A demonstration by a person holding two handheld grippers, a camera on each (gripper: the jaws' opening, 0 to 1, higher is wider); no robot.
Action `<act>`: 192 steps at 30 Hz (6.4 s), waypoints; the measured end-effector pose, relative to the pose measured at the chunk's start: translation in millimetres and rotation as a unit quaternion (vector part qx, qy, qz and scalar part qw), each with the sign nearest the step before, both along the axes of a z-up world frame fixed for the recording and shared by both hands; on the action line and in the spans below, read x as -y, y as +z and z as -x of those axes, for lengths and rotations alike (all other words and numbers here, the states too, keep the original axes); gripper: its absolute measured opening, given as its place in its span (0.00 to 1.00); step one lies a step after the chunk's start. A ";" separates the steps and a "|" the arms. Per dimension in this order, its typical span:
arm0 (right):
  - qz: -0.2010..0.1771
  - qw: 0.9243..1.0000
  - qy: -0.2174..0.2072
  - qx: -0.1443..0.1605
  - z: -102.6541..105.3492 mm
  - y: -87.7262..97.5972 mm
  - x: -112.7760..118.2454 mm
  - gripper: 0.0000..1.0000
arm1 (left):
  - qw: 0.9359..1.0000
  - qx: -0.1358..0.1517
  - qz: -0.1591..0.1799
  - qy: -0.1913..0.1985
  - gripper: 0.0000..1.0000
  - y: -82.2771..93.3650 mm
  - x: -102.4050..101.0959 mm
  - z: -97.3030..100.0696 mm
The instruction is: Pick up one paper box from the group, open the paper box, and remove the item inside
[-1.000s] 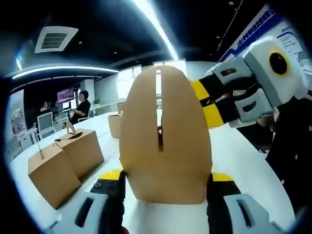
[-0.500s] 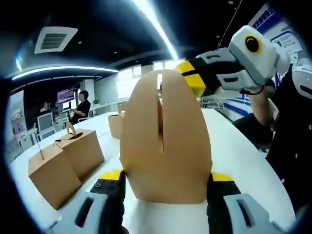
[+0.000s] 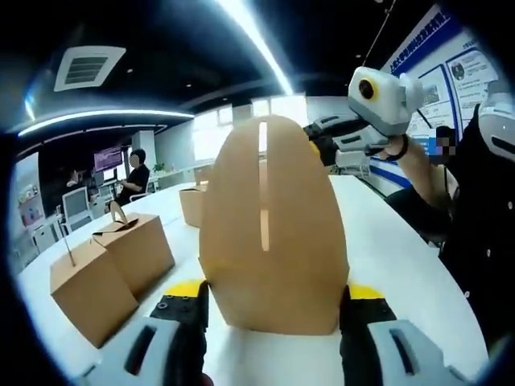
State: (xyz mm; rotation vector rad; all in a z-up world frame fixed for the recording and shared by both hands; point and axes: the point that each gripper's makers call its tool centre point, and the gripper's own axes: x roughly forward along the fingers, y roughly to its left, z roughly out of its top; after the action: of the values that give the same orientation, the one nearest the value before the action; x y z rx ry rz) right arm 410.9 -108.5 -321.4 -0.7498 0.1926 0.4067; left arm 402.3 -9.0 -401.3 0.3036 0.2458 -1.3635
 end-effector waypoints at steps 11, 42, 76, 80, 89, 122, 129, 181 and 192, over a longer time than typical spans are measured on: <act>-0.065 0.998 -0.002 -0.013 4.7 -21.4 13.4 0.03 | 1.000 -0.002 -0.005 0.006 0.66 -0.1 0.0 0.5; -0.123 0.992 -0.004 -0.042 5.4 -53.2 13.3 0.03 | 1.000 -0.008 -0.014 0.016 0.65 -1.6 -2.0 1.0; -0.150 0.987 0.049 0.037 23.6 19.7 -5.7 0.10 | 0.989 0.116 0.009 0.090 0.29 136.7 57.7 85.7; -0.159 0.986 0.048 0.032 19.0 18.8 -5.4 0.10 | 0.982 0.096 0.010 0.160 0.18 132.3 50.6 58.9; -0.150 0.987 0.051 0.009 8.3 5.5 -4.5 0.10 | 0.959 0.115 -0.051 0.254 0.16 115.5 22.8 23.2; -0.169 0.985 0.028 -0.013 3.2 -37.4 12.3 0.09 | 0.950 -0.006 -0.011 0.312 0.16 47.7 -48.2 -2.0; -0.166 0.986 0.022 -0.012 2.9 -36.9 17.1 0.09 | 0.929 0.044 -0.032 0.365 0.11 58.7 -63.8 -22.1; -0.223 0.973 0.053 -0.038 32.3 -7.0 23.5 0.11 | 0.951 0.000 -0.044 0.305 0.31 57.4 -64.4 31.3; -0.261 0.952 0.121 -0.102 93.4 3.6 18.7 0.18 | 0.961 0.005 -0.045 0.273 0.34 72.2 -75.3 67.2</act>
State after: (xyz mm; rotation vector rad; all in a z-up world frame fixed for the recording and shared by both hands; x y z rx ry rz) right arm 317.5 -127.2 -317.9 -0.2056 0.1755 0.7354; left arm 335.2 66.3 -329.1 0.2916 0.3547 -0.8051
